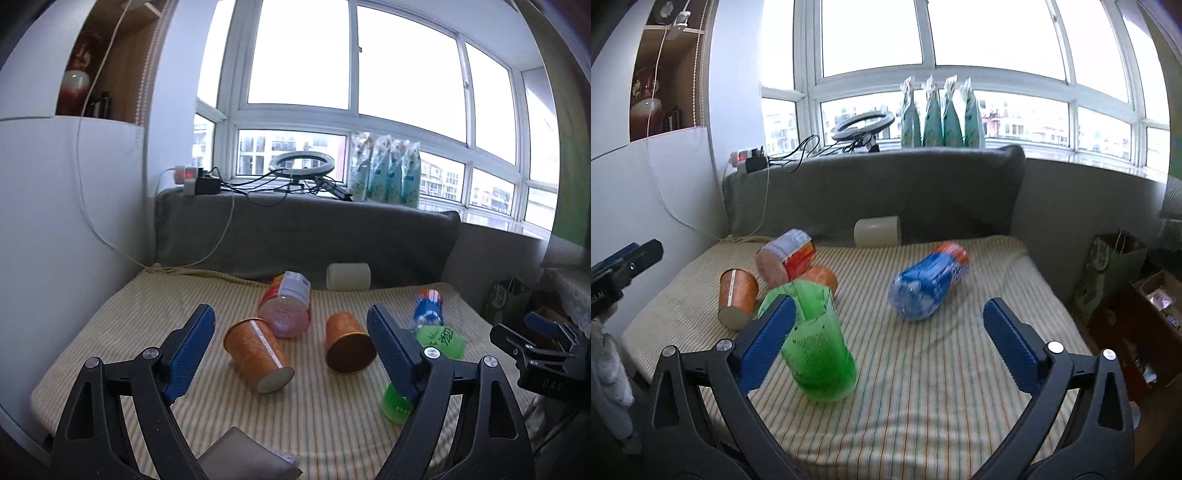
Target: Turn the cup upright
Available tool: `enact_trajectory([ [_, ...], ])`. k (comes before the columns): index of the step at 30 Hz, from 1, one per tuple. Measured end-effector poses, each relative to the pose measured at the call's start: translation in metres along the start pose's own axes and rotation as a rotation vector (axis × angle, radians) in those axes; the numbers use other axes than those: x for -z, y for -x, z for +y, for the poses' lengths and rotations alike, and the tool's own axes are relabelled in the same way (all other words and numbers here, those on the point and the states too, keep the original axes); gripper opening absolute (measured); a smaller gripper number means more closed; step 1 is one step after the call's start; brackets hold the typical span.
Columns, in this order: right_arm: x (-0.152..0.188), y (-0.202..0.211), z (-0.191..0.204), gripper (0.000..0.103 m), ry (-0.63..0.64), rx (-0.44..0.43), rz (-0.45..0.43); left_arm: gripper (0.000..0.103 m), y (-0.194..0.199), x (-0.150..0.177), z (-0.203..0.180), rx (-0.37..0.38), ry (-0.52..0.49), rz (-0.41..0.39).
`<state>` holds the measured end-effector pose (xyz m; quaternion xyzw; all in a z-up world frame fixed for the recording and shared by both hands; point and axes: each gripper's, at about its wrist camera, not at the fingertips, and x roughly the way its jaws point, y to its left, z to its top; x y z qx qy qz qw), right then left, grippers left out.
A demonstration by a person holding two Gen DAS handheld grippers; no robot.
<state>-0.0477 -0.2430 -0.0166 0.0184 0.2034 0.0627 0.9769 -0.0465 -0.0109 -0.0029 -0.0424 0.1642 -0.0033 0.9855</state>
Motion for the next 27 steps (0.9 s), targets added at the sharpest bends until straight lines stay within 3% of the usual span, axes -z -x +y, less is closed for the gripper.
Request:
enact_trajectory([
  [11,-0.0027,0.0022,0.0045,0.103,0.019,0.048,-0.026,0.086,0.0021,-0.0009,-0.0002,-0.011,-0.001,-0.006],
  [27,0.0005,-0.0003,0.0045,0.103,0.017,0.045,-0.016,0.087,0.0032,0.0002,-0.0042,0.000,-0.005,0.005],
])
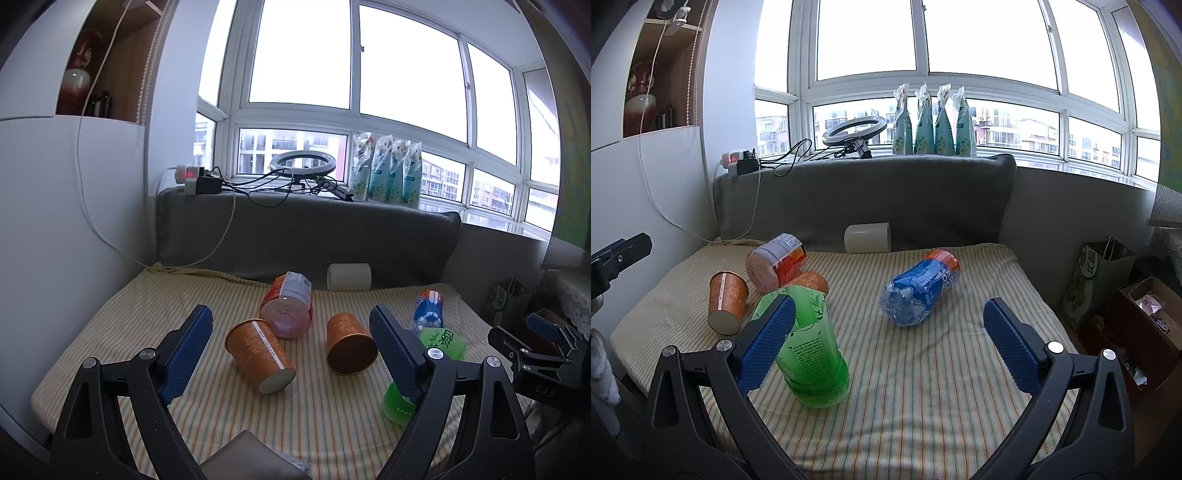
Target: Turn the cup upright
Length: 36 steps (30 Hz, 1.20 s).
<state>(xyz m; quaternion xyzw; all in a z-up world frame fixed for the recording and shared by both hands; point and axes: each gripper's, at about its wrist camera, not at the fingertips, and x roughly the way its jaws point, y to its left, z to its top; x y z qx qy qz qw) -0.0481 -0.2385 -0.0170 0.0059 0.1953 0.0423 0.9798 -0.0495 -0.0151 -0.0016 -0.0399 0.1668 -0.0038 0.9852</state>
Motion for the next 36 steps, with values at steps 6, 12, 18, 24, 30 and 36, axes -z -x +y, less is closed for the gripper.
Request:
enact_trajectory([
  [6,0.0001,-0.0002,0.0000,0.103,-0.001,-0.001,0.002,0.087,0.0000,0.0001,-0.0002,0.000,0.001,0.001],
  [12,0.0002,-0.0003,0.0001,0.103,-0.001,0.000,0.001,0.087,-0.0004,-0.0001,-0.0010,0.000,0.001,0.002],
  [18,0.0006,-0.0008,0.0001,0.103,0.000,0.001,0.002,0.087,-0.0006,-0.0006,-0.0020,0.003,-0.002,0.001],
  [24,0.0005,-0.0010,0.0001,0.103,0.000,0.000,0.001,0.087,-0.0009,-0.0014,-0.0023,0.004,-0.004,0.002],
  [30,0.0022,-0.0020,0.0007,0.103,0.001,-0.002,0.004,0.087,-0.0020,-0.0025,-0.0016,0.003,-0.007,0.001],
  [36,0.0076,-0.0056,0.0016,0.103,0.007,-0.006,0.012,0.087,-0.0028,-0.0020,-0.0007,0.000,-0.010,-0.002],
])
